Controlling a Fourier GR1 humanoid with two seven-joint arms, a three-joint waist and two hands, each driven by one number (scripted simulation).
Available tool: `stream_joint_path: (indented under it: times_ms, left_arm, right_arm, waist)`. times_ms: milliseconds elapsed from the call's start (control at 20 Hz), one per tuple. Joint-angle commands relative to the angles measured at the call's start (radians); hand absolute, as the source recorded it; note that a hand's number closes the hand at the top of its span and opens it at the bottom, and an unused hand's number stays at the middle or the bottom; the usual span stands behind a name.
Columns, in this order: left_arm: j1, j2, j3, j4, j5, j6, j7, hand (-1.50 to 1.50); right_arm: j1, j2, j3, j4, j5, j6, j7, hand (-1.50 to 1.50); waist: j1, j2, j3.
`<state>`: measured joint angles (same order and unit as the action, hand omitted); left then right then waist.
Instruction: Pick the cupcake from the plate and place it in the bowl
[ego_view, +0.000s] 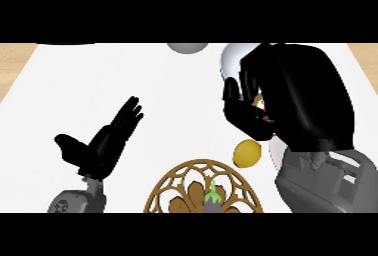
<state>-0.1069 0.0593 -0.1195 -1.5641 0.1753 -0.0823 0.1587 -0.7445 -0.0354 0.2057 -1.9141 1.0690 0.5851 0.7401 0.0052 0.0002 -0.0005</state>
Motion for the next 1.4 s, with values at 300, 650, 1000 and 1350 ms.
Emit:
stream_joint_path:
  times_ms: [300, 650, 1000, 1350]
  left_arm:
    - [-0.053, -0.013, 0.021, 0.049, 0.005, -0.008, 0.002, 0.0]
    - [-0.031, -0.025, -0.001, -0.005, -0.012, 0.003, 0.017, 0.0]
    - [-0.054, -0.006, 0.009, 0.01, 0.004, -0.034, 0.02, 0.0]
    - [-0.033, -0.042, -0.031, -0.001, -0.023, -0.011, 0.017, 0.0]
  right_arm:
    - [-0.115, -0.101, -0.213, 0.44, -0.02, -0.304, -0.271, 1.5]
    - [-0.216, -0.202, -0.277, 0.825, 0.026, -0.489, -0.457, 1.5]
    - [-0.281, -0.211, -0.262, 1.21, 0.134, -0.636, -0.503, 1.5]
    - [-0.405, -0.231, -0.432, 1.484, 0.03, -0.714, -0.516, -1.5]
  waist:
    - [0.007, 0.006, 0.0]
    - [0.021, 0.009, 0.001]
    - [0.04, 0.019, 0.0]
    - [0.062, 0.026, 0.002]
